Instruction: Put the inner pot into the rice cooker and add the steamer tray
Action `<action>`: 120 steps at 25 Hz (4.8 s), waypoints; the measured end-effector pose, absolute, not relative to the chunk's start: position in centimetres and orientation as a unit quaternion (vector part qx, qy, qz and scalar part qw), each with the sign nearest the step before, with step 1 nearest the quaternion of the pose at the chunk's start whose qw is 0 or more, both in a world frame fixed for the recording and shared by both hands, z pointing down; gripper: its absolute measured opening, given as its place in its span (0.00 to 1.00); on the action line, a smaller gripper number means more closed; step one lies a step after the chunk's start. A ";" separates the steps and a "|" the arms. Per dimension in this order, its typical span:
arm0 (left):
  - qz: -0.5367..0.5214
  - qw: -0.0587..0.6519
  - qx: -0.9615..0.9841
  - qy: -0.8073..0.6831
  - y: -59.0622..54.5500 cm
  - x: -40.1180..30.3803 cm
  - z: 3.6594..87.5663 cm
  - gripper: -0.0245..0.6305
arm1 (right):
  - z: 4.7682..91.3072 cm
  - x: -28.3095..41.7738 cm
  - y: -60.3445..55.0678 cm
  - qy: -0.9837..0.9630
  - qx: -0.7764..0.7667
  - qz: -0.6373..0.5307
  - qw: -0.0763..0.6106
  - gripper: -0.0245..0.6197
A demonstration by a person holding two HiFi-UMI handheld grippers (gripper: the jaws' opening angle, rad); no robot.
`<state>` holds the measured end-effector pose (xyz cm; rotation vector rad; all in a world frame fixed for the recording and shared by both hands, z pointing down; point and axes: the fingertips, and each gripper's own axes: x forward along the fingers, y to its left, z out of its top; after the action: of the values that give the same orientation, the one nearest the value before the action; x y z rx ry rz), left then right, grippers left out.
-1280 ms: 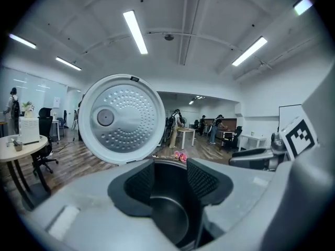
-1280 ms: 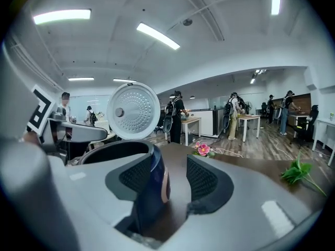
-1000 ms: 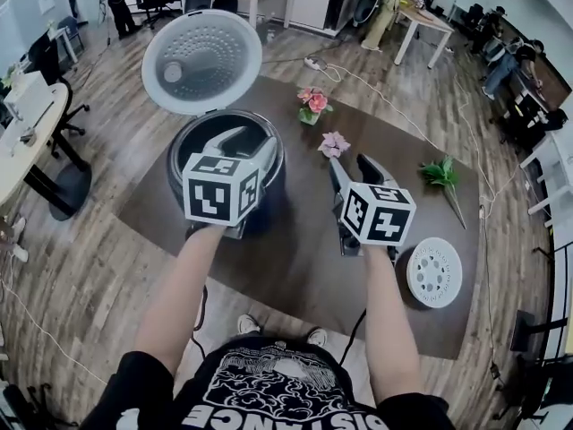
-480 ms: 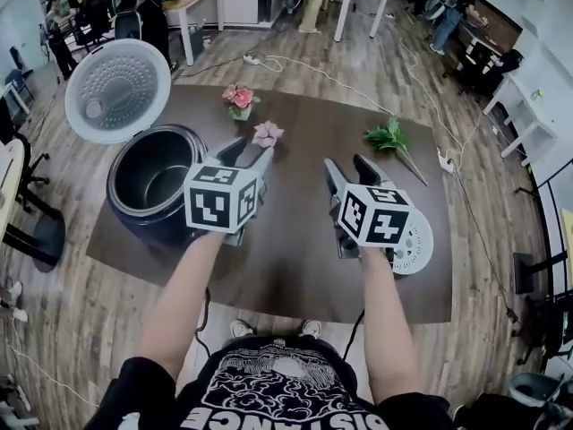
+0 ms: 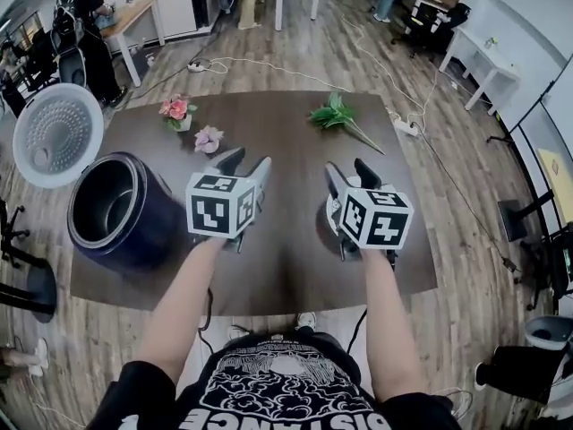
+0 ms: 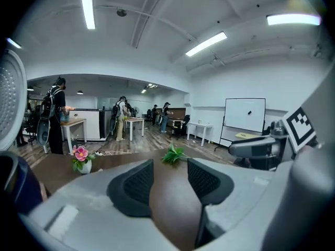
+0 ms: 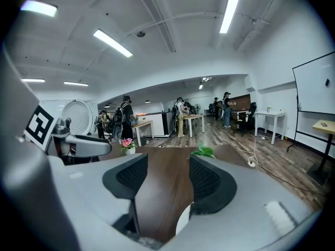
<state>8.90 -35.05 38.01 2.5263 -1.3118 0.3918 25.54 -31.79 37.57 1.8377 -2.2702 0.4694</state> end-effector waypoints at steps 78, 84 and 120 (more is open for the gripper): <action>0.221 0.368 0.815 -0.390 -30.7 27.6 58.6 0.20 | 59.4 46.5 -26.4 -0.671 0.610 0.381 0.179 0.18; 0.196 0.366 0.812 -0.411 -31.0 26.1 57.0 0.19 | 57.6 45.2 -27.5 -0.690 0.601 0.362 0.177 0.18; 0.036 0.285 0.727 -0.623 -30.1 -0.6 42.4 0.17 | 42.0 17.9 -36.1 -0.868 0.422 0.215 0.147 0.16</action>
<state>-0.58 -30.10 42.44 1.9453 -1.6673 0.0955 17.87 -36.15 42.05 1.2156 -2.4998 0.6177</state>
